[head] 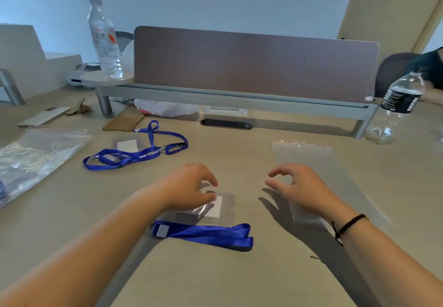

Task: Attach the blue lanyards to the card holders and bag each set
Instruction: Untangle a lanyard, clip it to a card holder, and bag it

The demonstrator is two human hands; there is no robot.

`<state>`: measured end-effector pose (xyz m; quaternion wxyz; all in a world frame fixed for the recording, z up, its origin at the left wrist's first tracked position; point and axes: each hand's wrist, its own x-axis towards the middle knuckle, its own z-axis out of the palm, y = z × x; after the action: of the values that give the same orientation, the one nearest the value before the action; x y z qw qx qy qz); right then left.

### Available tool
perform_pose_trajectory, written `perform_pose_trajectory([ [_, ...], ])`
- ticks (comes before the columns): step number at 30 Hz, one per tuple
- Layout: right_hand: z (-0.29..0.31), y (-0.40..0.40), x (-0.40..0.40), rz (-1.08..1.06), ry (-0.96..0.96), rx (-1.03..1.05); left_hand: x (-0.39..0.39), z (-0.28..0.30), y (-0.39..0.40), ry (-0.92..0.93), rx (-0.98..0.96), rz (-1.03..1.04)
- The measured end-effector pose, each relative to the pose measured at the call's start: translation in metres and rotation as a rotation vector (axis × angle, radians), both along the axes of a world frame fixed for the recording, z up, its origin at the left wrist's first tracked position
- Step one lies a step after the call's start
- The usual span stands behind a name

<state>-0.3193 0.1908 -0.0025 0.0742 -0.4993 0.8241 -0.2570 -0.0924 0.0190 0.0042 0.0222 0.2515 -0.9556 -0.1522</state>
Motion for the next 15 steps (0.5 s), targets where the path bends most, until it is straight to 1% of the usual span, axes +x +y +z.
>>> perform_pose_trajectory([
  [3, -0.006, 0.018, -0.038, -0.198, 0.044, 0.103, -0.041, 0.000, 0.018, 0.038, 0.055, -0.061],
  [5, -0.014, 0.025, -0.049, -0.248, 0.054, 0.134, -0.071, -0.004, 0.029, 0.049, 0.097, -0.090],
  [7, -0.021, 0.026, -0.050, -0.262, 0.115, 0.143, -0.100, -0.011, 0.038, 0.058, 0.080, -0.099],
  [11, -0.029, 0.025, -0.052, -0.253, 0.203, 0.095, -0.144, -0.025, 0.052, 0.077, 0.029, -0.102],
  [15, -0.029, 0.031, -0.055, -0.251, 0.167, 0.050, -0.168, -0.036, 0.060, 0.056, -0.053, -0.111],
])
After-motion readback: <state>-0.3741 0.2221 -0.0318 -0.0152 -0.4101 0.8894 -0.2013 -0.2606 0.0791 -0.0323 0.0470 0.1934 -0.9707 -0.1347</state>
